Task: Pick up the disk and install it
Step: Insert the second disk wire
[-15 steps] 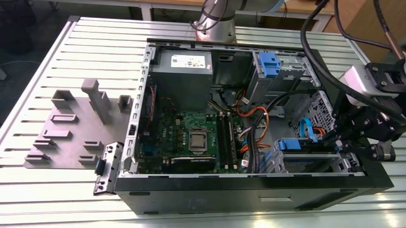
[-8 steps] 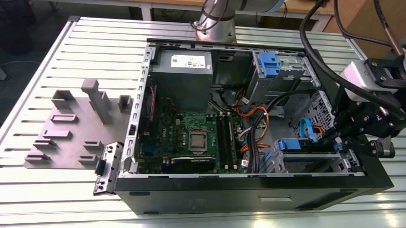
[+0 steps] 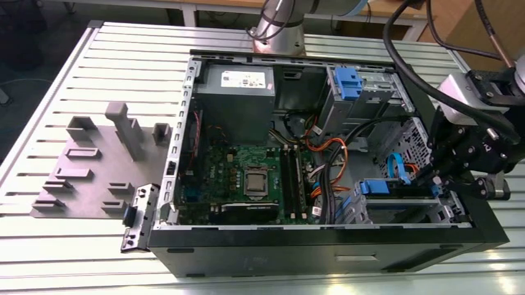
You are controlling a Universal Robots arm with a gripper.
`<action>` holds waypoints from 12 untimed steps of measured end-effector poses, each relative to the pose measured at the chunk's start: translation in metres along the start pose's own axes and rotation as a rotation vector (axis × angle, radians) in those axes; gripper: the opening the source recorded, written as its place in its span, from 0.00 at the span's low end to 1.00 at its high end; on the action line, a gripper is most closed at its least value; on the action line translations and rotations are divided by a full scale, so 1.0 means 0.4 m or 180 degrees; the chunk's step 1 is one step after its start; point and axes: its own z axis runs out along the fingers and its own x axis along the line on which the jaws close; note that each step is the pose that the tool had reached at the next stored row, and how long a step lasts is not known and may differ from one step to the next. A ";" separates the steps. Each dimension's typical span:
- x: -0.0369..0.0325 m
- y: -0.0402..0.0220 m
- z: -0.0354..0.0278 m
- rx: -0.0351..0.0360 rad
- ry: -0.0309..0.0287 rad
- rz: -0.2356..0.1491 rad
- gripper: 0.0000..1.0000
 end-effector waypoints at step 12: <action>-0.003 0.007 0.002 0.0000 0.0012 0.0000 0.16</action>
